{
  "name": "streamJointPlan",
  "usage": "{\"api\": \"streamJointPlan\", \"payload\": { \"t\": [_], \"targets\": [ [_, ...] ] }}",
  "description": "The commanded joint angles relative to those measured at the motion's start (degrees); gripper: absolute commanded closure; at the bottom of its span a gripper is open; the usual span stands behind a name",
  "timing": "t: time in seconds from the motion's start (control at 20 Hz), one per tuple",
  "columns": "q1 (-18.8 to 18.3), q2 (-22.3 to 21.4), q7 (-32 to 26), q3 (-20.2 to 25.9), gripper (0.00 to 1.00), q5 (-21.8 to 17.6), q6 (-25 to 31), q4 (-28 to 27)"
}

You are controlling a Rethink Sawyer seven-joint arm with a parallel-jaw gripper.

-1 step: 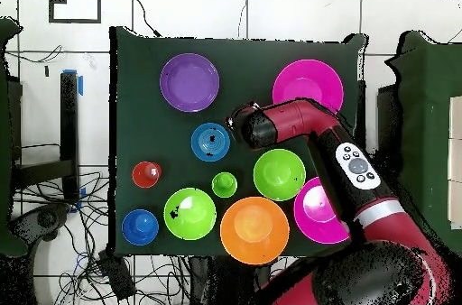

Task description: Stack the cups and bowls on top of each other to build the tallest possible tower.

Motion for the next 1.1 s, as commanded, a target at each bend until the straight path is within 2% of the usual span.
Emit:
{"api": "streamJointPlan", "payload": {
  "t": [0.05, 0.4, 0.45, 0.65, 1.1],
  "targets": [
    [3.26, -1.09, -3.78, -1.69, 1.00, -0.96, 0.50, 5.68],
    [2.59, -4.56, -3.06, -1.91, 1.00, 0.82, 1.60, 9.40],
    [2.82, -4.72, -3.00, -1.98, 0.00, 0.77, 1.66, 9.52],
    [1.72, -3.35, -4.83, -1.27, 0.00, 1.37, 2.16, 7.97],
    [0.92, -5.84, -9.35, -0.81, 0.00, 5.22, 8.95, 7.23]
  ]
}}
